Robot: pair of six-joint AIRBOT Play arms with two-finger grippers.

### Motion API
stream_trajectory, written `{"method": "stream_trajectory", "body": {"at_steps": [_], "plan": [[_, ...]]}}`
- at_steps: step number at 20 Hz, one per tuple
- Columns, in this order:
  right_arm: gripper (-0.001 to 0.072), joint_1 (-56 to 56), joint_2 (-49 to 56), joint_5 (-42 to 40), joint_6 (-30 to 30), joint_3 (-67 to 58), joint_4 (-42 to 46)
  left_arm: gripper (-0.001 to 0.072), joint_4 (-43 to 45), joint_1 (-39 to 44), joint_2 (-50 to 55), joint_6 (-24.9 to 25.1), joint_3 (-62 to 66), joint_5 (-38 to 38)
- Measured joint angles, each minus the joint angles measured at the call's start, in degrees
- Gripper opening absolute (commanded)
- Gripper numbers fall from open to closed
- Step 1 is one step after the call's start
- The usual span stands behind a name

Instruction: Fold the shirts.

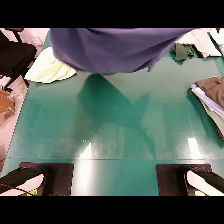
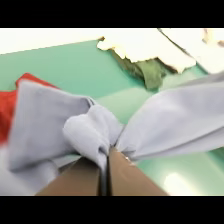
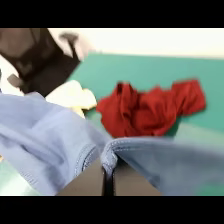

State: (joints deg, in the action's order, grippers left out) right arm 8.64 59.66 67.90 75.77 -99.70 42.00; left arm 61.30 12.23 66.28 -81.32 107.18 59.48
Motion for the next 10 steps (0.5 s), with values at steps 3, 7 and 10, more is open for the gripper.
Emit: {"method": "stream_trajectory", "body": {"at_steps": [3,7,10], "plan": [[0.0019,2.8,-8.8,2.8,0.7,0.0,-0.1,0.0021,1.9,-0.1,-1.1,-2.2,6.1,10.7],[0.0019,7.0,-18.0,5.5,2.9,0.1,0.2,0.0021,4.9,-0.1,-6.0,-5.4,9.2,15.7],[0.0019,10.3,-19.2,9.6,4.7,3.4,1.5,0.0021,8.1,-0.1,-6.5,-6.5,9.2,13.8]]}}
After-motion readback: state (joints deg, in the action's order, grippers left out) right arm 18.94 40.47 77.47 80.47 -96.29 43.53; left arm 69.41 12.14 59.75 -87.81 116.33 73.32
